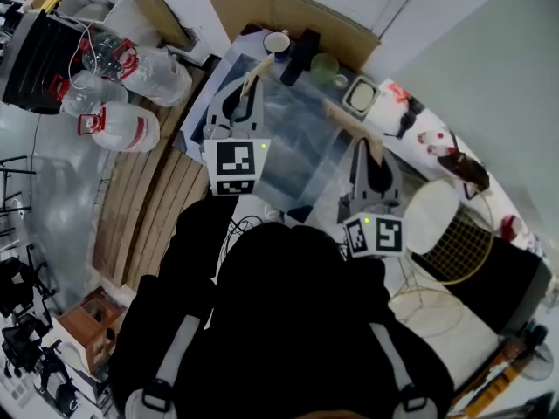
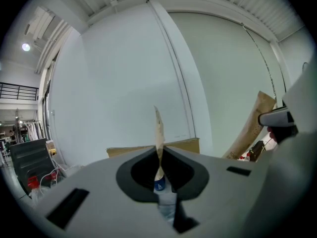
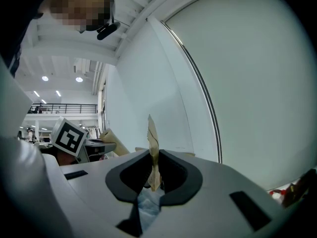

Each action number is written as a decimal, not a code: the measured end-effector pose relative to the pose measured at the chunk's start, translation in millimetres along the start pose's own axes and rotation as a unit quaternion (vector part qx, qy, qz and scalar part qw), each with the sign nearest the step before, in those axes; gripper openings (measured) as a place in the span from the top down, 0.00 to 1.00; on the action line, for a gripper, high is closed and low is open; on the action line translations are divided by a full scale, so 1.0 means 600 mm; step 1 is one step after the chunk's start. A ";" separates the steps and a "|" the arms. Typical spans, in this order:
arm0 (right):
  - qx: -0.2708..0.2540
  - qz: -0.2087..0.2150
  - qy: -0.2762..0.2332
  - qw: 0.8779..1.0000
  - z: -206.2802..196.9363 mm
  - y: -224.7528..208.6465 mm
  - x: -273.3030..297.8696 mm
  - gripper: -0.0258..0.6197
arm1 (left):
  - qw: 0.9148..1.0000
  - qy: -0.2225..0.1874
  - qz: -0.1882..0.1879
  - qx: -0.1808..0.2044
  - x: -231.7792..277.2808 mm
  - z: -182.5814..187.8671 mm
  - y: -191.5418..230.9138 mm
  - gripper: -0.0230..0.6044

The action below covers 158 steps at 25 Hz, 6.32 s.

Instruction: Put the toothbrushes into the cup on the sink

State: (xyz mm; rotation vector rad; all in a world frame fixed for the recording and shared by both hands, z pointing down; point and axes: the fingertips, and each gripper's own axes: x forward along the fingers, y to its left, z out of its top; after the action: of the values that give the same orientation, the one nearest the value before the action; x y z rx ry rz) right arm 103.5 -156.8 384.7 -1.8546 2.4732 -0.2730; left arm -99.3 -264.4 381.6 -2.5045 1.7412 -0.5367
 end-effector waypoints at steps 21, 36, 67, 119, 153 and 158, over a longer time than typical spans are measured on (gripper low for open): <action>-0.002 -0.004 0.021 1.000 -0.011 -0.067 0.048 0.90 | 0.997 0.075 -0.006 0.014 0.207 -0.082 0.017 0.94; -0.010 -0.013 0.032 0.999 -0.025 -0.080 0.047 0.90 | 0.990 0.126 -0.028 0.047 0.293 -0.153 0.008 0.94; -0.020 -0.025 0.036 0.999 -0.024 -0.077 0.035 0.90 | 0.986 0.137 -0.068 0.062 0.319 -0.203 -0.027 0.85; 0.093 -0.105 0.034 0.990 -0.094 -0.132 0.288 0.90 | 0.992 0.073 -0.017 -0.103 -0.071 -0.184 -0.051 0.96; 0.076 -0.116 0.123 0.983 -0.213 -0.123 0.327 0.75 | 0.989 0.093 -0.019 -0.115 -0.089 -0.214 -0.055 0.96; 0.071 -0.103 0.106 0.987 -0.183 -0.108 0.297 0.75 | 0.989 0.078 -0.029 -0.122 -0.098 -0.201 -0.058 0.96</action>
State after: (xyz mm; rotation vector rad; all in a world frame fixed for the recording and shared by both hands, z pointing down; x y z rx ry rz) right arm 99.3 -331.7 516.5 -2.1196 2.3116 -0.6686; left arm -122.8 -178.5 487.9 -2.7536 1.9006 -0.5696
